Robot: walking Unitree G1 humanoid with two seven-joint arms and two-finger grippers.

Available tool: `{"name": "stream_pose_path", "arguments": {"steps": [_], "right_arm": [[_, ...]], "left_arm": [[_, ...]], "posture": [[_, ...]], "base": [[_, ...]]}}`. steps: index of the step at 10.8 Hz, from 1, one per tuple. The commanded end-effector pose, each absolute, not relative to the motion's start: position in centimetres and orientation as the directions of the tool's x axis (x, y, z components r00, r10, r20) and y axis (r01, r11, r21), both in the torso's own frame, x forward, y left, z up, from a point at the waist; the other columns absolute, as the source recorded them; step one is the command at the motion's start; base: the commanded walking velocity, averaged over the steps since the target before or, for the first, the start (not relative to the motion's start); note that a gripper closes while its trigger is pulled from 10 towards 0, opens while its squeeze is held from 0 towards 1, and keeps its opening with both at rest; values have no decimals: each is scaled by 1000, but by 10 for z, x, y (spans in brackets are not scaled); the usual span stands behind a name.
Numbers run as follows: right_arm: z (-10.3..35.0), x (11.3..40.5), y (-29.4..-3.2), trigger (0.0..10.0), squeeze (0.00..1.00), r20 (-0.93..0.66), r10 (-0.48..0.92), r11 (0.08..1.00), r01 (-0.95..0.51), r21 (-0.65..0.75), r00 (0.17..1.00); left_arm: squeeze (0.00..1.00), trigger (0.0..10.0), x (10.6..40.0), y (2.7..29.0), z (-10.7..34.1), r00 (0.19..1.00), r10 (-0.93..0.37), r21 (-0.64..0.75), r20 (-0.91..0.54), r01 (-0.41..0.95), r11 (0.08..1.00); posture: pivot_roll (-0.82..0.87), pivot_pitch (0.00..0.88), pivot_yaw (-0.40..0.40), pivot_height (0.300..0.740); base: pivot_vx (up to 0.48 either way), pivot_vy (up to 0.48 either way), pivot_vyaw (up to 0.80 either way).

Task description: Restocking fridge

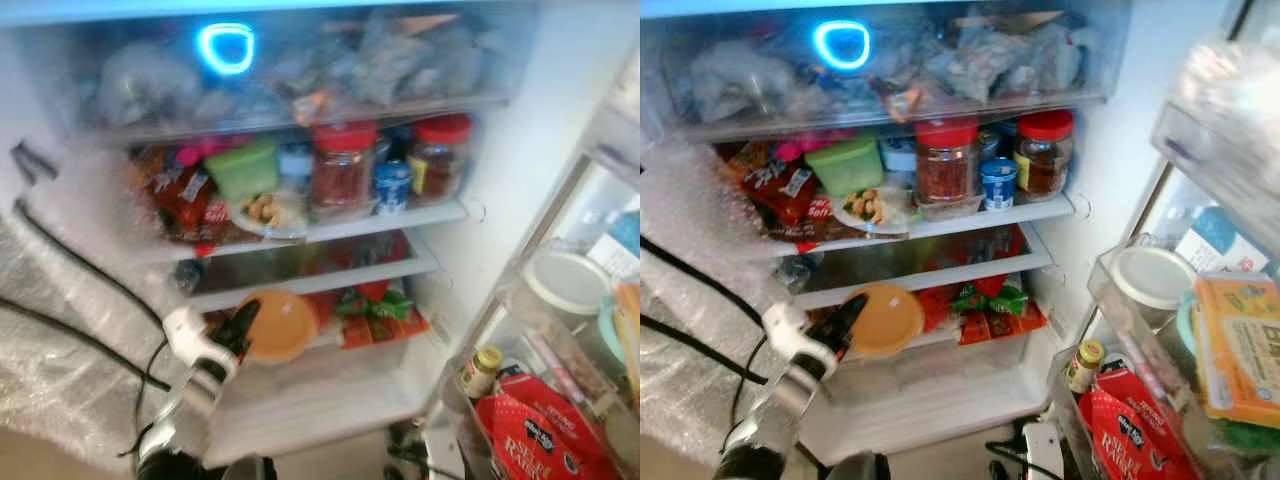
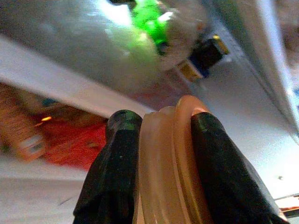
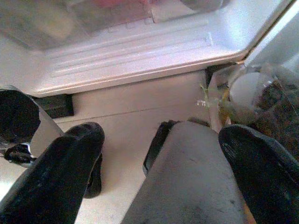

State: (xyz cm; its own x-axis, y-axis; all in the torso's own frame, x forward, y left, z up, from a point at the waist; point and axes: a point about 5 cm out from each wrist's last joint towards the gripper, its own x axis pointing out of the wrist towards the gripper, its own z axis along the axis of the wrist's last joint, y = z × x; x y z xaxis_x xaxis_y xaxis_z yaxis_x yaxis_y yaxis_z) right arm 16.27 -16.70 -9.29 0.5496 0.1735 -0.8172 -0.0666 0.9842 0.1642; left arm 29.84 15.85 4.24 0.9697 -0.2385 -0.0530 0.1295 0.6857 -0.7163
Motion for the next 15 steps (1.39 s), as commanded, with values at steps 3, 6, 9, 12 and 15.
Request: {"name": "stream_pose_path", "arguments": {"steps": [3, 6, 9, 12, 15], "right_arm": [[-98, 149, -173, 10000, 0, -847, 159, 987, -46, 157, 507], [-98, 149, -173, 10000, 0, -847, 160, 986, -50, 156, 507], [-98, 149, -173, 10000, 0, -847, 160, 986, -52, 156, 506], [-98, 149, -172, 10000, 0, -847, 163, 986, -55, 157, 506], [-98, 149, -172, 10000, 0, -847, 162, 986, -54, 156, 506]], "left_arm": [[0, 10000, 299, 151, 43, 963, -267, -728, -46, 150, 669], [0, 10000, 300, 149, 44, 961, -272, -732, -42, 155, 663], [0, 10000, 302, 149, 45, 963, -267, -740, -37, 153, 655], [0, 10000, 310, 147, 48, 963, -265, -753, -40, 146, 642], [0, 10000, 319, 153, 46, 983, -165, -777, -74, 47, 628]], "posture": [[0, 0, 4, 642], [-1, 0, 4, 642], [0, 0, 3, 642], [-3, 0, 5, 642], [-1, 0, 4, 642]], "base": [[250, 0, 0], [250, 0, 0], [250, 0, 0], [251, 0, 0], [84, 0, 0]]}}
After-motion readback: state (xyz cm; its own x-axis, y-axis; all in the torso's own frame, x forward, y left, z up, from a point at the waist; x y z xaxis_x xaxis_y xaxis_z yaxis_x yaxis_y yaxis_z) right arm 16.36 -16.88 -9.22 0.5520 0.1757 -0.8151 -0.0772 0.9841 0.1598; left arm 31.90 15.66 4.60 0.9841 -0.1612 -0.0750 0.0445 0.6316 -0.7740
